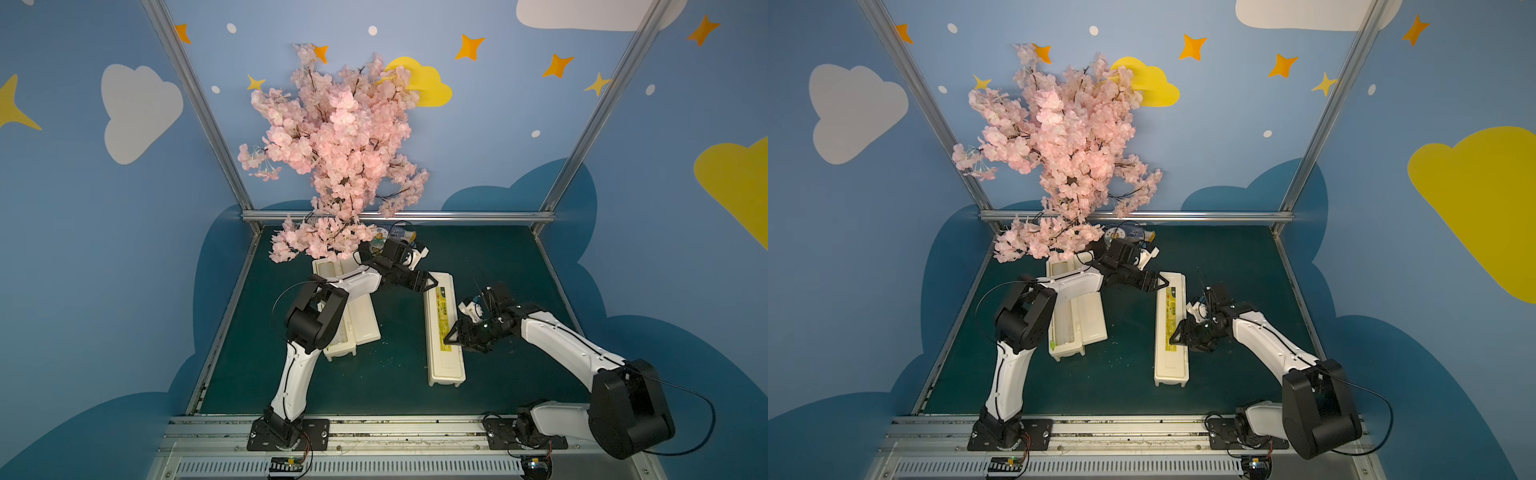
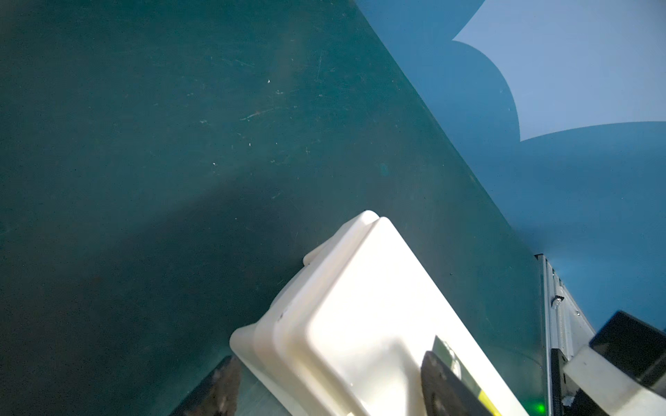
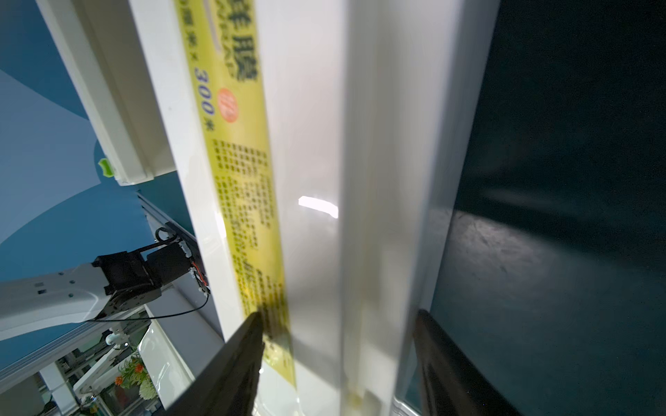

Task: Put plastic wrap rolls into dispensers
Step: Close the lid on the plastic wrap cutting box.

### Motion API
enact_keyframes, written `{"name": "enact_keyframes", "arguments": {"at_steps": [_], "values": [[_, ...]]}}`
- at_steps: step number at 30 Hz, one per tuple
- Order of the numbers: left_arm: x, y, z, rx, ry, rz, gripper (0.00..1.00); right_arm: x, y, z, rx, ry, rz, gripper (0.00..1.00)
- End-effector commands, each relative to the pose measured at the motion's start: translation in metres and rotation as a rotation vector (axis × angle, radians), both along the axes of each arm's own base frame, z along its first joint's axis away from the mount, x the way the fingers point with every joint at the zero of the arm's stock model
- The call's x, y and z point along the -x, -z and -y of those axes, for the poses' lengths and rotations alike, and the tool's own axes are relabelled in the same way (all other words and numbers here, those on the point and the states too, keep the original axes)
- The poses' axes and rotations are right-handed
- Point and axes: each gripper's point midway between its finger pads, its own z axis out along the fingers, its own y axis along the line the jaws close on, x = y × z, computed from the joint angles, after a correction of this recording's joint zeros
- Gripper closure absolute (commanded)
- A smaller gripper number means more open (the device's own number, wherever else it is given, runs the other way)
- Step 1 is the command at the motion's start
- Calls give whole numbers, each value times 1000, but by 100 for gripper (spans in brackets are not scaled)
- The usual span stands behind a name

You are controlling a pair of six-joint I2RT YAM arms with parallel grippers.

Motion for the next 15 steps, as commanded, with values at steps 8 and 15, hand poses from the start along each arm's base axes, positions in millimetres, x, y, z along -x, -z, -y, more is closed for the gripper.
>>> {"name": "enact_keyframes", "arguments": {"at_steps": [8, 15], "values": [[19, -31, -23, -24, -48, 19, 13, -4, 16, 0, -31, 43, -3, 42], [98, -22, -47, -52, 26, -87, 14, -10, 24, 1, -25, 58, -26, 42]]}}
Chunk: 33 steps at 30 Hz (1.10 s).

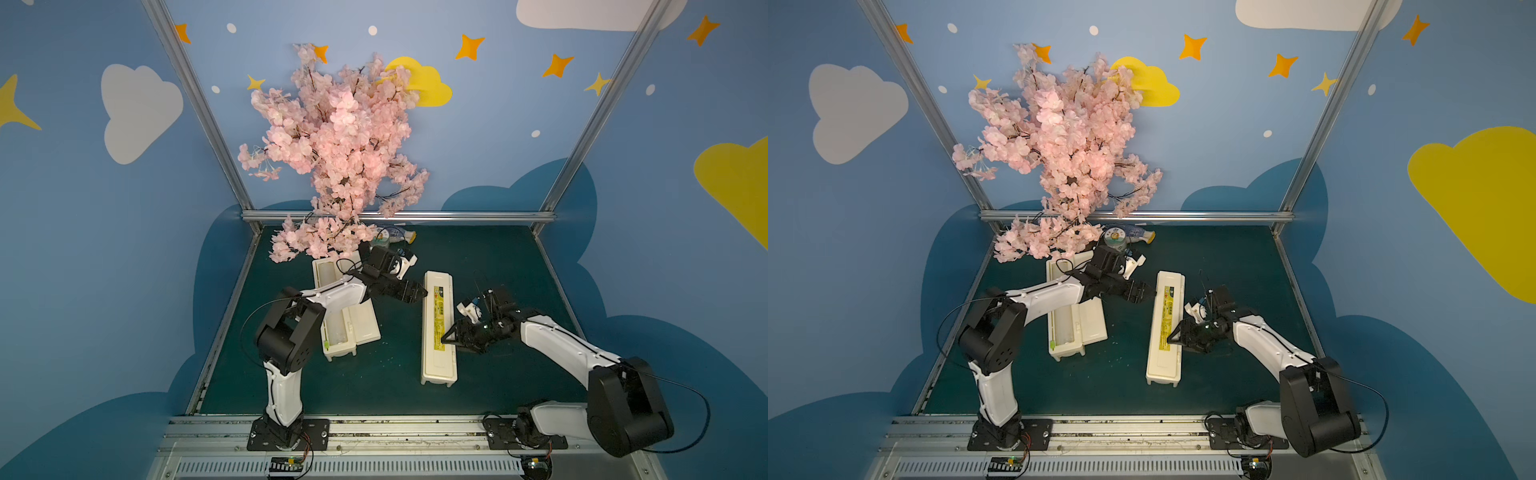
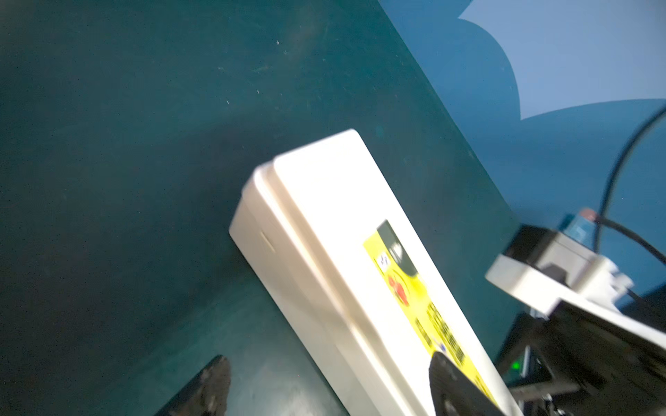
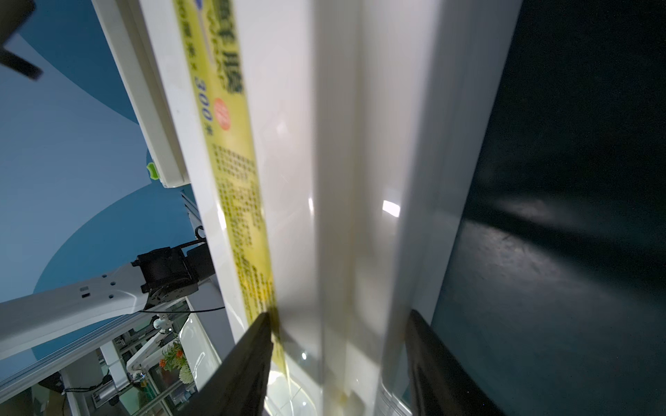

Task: Put plastic wrap rolls into dispensers
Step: Close the lid on the plastic wrap cutting box.

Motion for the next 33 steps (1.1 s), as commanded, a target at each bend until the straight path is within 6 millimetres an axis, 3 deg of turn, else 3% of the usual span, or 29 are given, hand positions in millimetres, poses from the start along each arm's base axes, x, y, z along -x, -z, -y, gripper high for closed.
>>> {"name": "enact_keyframes", "arguments": {"at_steps": [1, 4, 10, 19, 27, 33], "values": [[43, 6, -6, -20, 60, -75, 14, -5, 20, 8, 71, 26, -11, 43], [77, 12, -9, -21, 88, -118, 14, -8, 20, 9, 77, 28, -12, 43], [132, 16, 3, 59, 215, -194, 17, -15, 22, 10, 95, 27, -19, 45], [178, 35, 5, 54, 306, -301, 26, -19, 24, 8, 104, 15, -45, 48], [185, 61, 4, 30, 257, -354, 44, -12, 23, 5, 74, 14, -32, 43], [184, 78, 5, 23, 204, -416, 56, 24, 31, 1, 34, -20, -73, 43]]}}
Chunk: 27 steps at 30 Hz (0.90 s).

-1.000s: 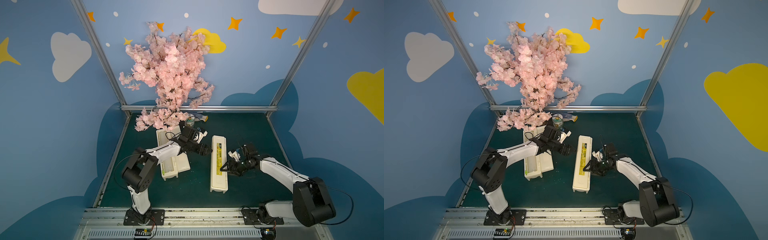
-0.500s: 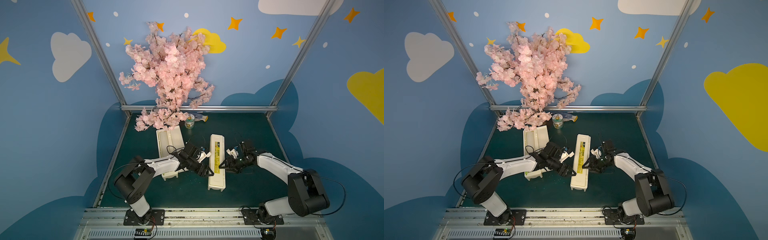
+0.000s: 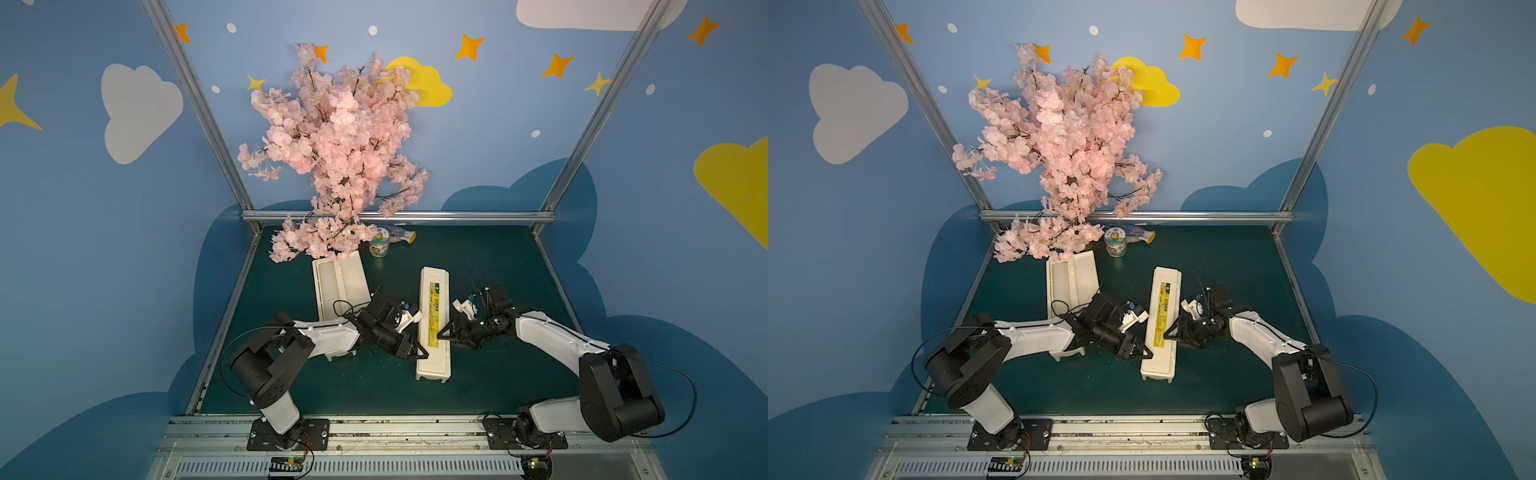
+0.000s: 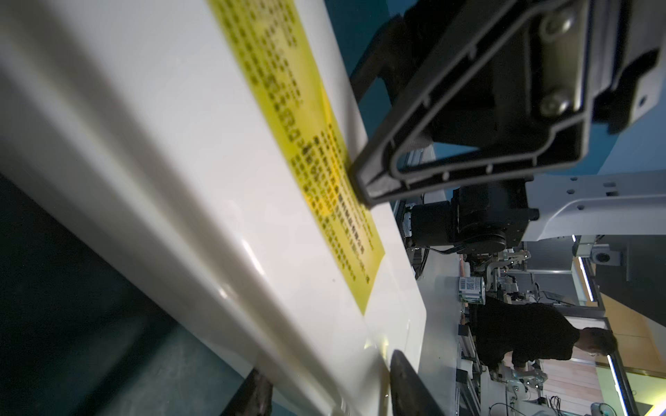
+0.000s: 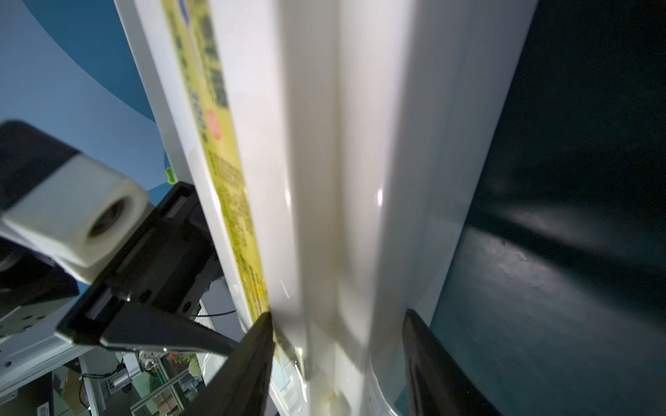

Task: Put plastic wrap rolls into dispensers
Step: Close the lid on the plastic wrap cutting box.

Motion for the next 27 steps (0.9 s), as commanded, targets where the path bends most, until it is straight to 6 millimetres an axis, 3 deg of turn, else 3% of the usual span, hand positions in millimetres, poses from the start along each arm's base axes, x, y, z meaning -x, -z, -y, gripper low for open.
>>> {"name": "enact_keyframes", "arguments": {"at_steps": [1, 4, 7, 11, 13, 15, 16, 17, 18, 23, 27], "values": [[6, 43, -8, -123, -28, -26, 59, 34, 29, 12, 90, 1, -87, 43], [6, 48, -9, -138, -40, -40, 60, 45, 37, 17, 97, 14, -94, 40], [3, 46, -4, -141, -32, -35, 60, 42, 40, 17, 90, 29, -91, 41], [6, 51, 0, -162, -16, -46, 59, 41, 47, 12, 70, 15, -131, 56], [3, 49, -3, -182, -29, -19, 53, 39, 46, 11, 68, 1, -134, 58], [-4, 40, -5, -207, -36, 39, 46, 33, 38, 14, 94, -9, -102, 50], [-8, 36, -6, -217, -37, 67, 42, 30, 33, 16, 112, -13, -75, 40], [-13, 31, -5, -225, -38, 97, 38, 24, 25, 18, 125, -17, -37, 23], [-17, 27, -4, -229, -35, 118, 36, 18, 18, 21, 138, -15, 1, 18], [-30, 23, 1, -258, -17, 151, 32, -14, -3, 30, 149, 23, 78, 14], [-53, 13, -4, -284, -71, 219, 25, -47, -14, 38, 116, 84, 113, 14]]}}
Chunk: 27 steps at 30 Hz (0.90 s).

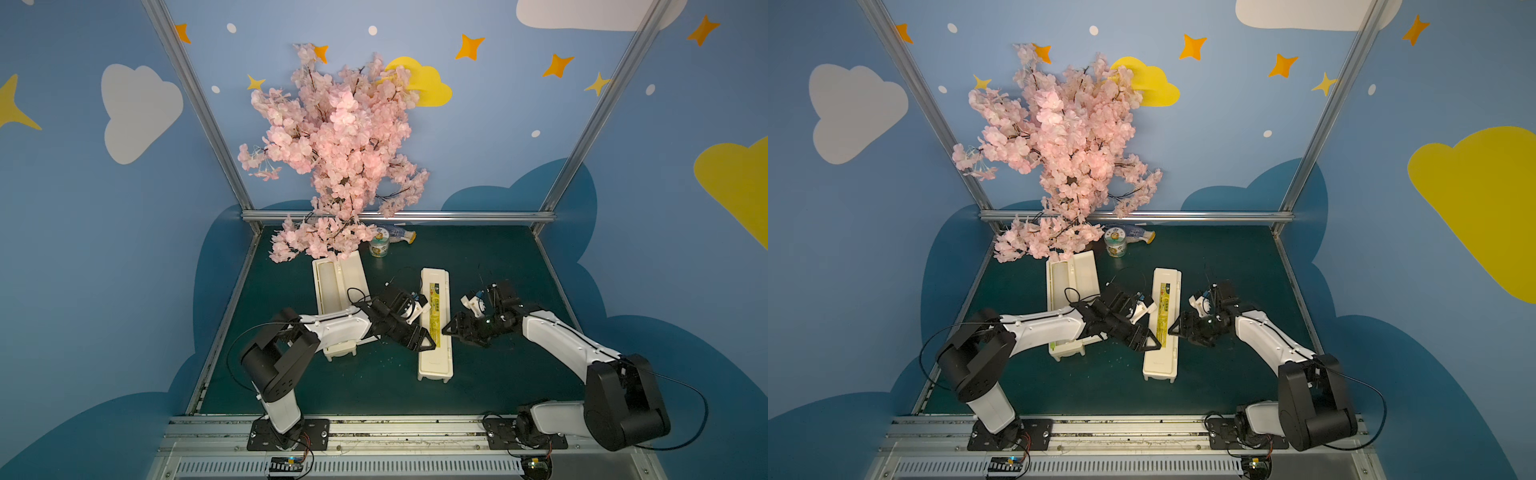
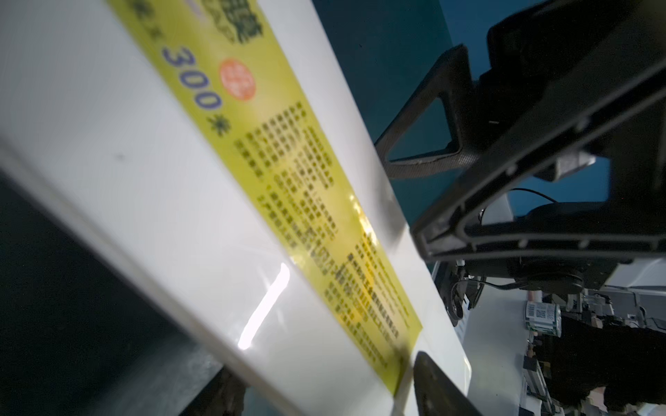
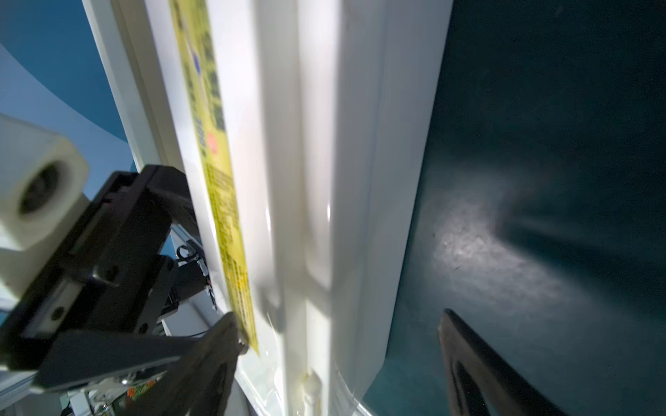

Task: Put plastic wrap rolls into dispensers
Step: Close the lid on the plastic wrap cutting box.

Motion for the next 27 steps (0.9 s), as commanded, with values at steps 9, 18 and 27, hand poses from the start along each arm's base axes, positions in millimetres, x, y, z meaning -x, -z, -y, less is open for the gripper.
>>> {"name": "enact_keyframes", "arguments": {"at_steps": [9, 18, 27], "values": [[-82, -26, -14, -20, -118, 149, 24, -83, -16, 1, -87, 35, 87, 10], [-167, -36, 4, 75, -202, 146, 29, -135, -12, -15, -188, 44, 106, 11], [-194, -15, 15, 111, -212, 86, 39, -159, 6, -32, -268, 10, 30, 25]]}}
